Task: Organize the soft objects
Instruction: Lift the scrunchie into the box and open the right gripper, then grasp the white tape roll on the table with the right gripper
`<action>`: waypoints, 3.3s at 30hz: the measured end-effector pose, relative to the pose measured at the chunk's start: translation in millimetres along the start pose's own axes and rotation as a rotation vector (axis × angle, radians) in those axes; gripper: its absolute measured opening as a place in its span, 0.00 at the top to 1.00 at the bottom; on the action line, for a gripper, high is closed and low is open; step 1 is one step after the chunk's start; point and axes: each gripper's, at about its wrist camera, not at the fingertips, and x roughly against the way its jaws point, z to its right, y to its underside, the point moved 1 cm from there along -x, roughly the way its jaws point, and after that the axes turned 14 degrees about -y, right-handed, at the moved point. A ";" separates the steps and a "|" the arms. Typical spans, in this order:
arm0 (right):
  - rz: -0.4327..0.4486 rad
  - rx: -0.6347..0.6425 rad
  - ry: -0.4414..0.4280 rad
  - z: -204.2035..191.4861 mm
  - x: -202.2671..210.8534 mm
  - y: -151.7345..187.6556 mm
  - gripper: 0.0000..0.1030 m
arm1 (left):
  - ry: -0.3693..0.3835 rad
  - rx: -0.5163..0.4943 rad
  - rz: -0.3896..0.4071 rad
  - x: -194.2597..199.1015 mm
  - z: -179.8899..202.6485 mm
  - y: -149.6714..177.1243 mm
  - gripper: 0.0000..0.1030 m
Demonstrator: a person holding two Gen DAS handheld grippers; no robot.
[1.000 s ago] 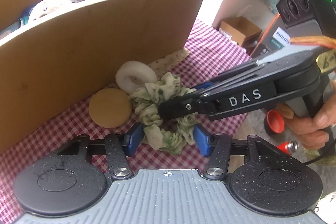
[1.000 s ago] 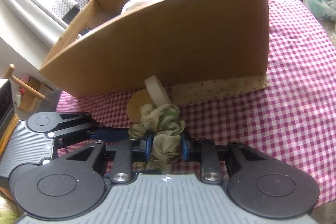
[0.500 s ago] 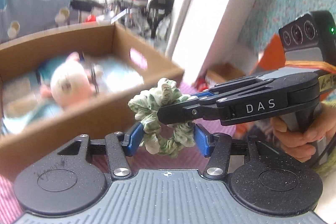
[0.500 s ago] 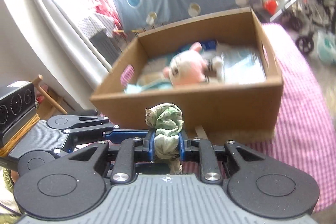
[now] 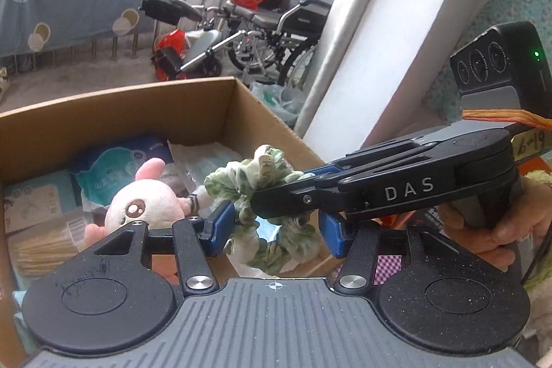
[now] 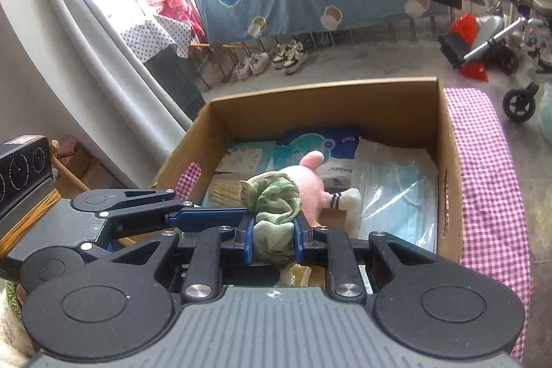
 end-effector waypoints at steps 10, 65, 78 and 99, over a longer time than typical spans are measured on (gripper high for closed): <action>-0.225 -0.095 0.112 76.8 -64.4 -9.4 0.77 | -0.046 0.047 -0.121 -27.4 -22.9 -0.8 0.29; -0.155 0.068 0.157 -9.4 -42.4 118.9 0.62 | -0.129 -0.325 0.043 -4.5 49.2 123.5 0.32; -0.172 0.009 0.123 9.5 -43.5 123.0 0.87 | -0.162 -0.413 0.033 -22.3 61.1 131.4 0.61; -0.003 0.197 0.145 -94.6 38.3 102.0 0.87 | -0.142 -0.391 0.321 97.5 63.8 90.0 0.61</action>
